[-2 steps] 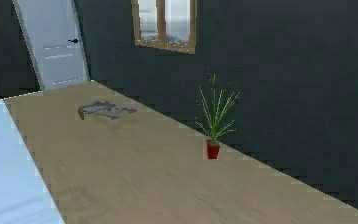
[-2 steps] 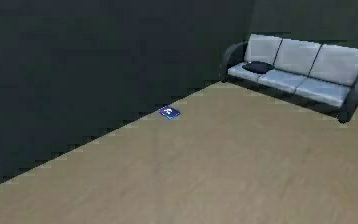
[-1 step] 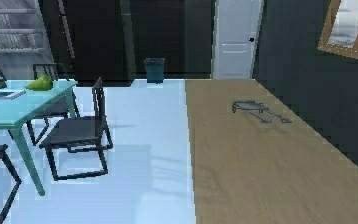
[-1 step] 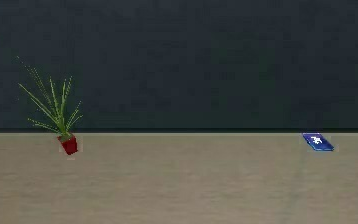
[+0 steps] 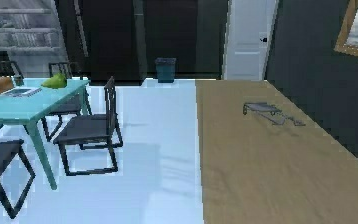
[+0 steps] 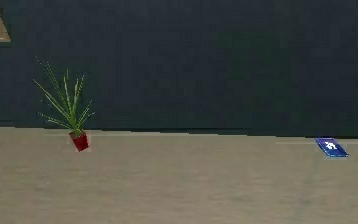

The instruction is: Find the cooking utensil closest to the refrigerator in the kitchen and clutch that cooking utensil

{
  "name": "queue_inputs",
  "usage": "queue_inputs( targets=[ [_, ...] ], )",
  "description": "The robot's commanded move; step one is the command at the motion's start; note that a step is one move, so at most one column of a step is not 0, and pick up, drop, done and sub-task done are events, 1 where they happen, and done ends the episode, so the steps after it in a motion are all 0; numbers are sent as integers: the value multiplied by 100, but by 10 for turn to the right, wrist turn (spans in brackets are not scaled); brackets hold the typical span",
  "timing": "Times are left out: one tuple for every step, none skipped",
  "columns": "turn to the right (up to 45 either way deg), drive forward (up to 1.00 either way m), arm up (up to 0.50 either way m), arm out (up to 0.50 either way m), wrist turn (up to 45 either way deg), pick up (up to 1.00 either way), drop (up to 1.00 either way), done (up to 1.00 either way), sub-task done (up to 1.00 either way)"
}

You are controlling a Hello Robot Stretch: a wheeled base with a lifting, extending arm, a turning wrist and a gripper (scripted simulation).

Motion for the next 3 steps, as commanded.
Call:
queue_inputs(
  targets=[
    [0, 100, 0, 0, 0, 0, 0, 0, 0],
    [0, 100, 0, 0, 0, 0, 0, 0, 0],
    [0, 30, 0, 0, 0, 0, 0, 0, 0]
  ],
)
